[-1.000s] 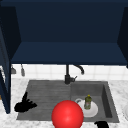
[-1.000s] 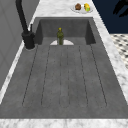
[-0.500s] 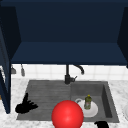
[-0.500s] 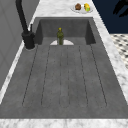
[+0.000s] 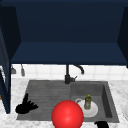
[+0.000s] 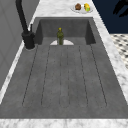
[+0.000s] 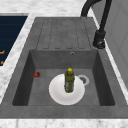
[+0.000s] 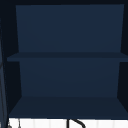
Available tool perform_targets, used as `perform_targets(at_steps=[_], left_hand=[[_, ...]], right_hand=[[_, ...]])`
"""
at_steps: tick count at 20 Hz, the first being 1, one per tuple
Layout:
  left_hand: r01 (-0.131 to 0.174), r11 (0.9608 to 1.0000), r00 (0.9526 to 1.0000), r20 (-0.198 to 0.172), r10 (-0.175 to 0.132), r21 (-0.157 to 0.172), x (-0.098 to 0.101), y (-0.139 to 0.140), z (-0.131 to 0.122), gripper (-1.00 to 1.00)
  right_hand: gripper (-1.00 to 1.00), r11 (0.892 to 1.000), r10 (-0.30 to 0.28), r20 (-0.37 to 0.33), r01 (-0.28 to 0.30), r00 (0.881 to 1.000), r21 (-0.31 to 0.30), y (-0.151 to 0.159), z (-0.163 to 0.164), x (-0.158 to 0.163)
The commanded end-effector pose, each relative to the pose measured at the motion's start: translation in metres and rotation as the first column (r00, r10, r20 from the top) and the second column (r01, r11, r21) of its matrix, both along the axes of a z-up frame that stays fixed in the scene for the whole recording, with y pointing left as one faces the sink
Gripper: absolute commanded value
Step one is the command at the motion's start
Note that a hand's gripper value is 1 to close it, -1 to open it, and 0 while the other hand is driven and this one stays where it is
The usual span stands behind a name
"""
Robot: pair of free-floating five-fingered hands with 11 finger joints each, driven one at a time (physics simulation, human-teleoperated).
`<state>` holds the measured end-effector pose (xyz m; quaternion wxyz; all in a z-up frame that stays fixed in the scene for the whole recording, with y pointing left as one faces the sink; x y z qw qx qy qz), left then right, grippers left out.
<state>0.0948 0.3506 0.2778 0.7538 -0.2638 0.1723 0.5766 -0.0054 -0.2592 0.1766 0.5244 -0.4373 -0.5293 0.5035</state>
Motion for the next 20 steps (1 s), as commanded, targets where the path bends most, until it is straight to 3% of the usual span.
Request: perform_targets(at_steps=[1,20], left_hand=[[0.058,0.9977,0.9904,-0.124,-0.062,-0.036,0.000,0.000,-0.003,-1.00],[0.048,0.9981,0.9895,-0.135,-0.053,-0.039,0.000,0.001,-0.015,-1.00]], right_hand=[[0.00,1.000,0.000,0.000,0.000,1.000,0.000,0.000,0.000,0.000],[0.00,1.000,0.000,0.000,0.000,1.000,0.000,0.000,0.000,0.000]])
